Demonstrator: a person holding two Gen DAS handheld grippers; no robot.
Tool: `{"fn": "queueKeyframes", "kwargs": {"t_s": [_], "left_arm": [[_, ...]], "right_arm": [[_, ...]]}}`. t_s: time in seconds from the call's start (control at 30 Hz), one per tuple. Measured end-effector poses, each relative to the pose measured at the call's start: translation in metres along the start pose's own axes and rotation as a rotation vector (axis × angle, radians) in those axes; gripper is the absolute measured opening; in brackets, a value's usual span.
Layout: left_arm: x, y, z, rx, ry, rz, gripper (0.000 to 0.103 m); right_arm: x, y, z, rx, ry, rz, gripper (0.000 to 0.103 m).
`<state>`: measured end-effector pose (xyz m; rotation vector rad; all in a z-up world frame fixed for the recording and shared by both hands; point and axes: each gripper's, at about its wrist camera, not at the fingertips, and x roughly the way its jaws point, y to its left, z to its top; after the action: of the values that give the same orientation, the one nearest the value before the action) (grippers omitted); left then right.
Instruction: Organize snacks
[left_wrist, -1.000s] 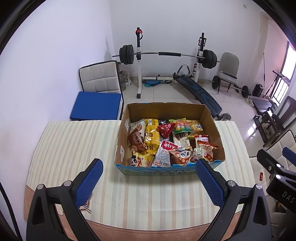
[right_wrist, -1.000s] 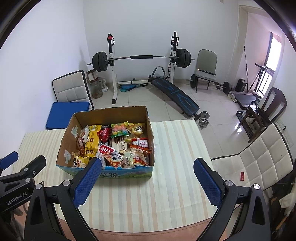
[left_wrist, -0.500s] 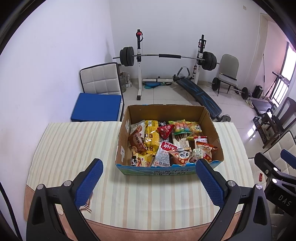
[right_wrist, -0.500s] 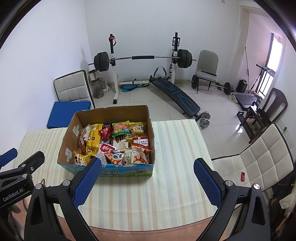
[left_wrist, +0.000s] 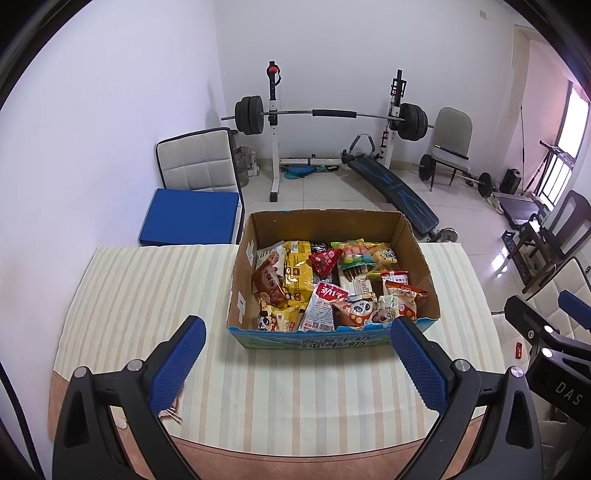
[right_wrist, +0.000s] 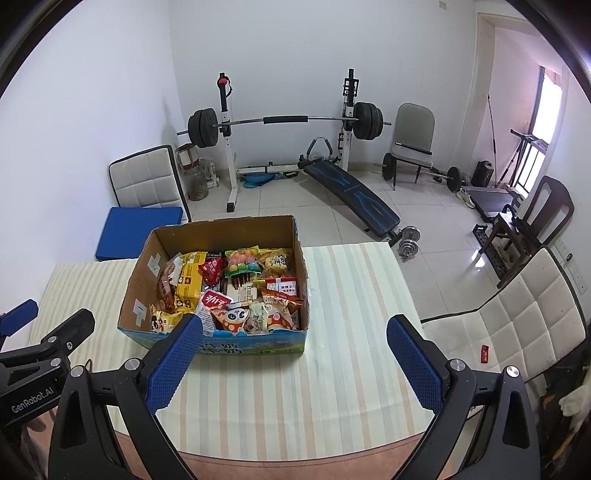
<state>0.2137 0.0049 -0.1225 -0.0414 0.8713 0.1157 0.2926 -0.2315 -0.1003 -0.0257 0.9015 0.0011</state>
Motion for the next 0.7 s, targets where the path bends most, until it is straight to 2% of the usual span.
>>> {"fn": "queueKeyframes", "kwargs": {"t_s": [0.7], "left_arm": [[-0.005, -0.001, 0.000, 0.000, -0.009, -0.004, 0.103]], "right_arm": [[-0.017, 0.000, 0.008, 0.010, -0.014, 0.005, 0.102]]}}
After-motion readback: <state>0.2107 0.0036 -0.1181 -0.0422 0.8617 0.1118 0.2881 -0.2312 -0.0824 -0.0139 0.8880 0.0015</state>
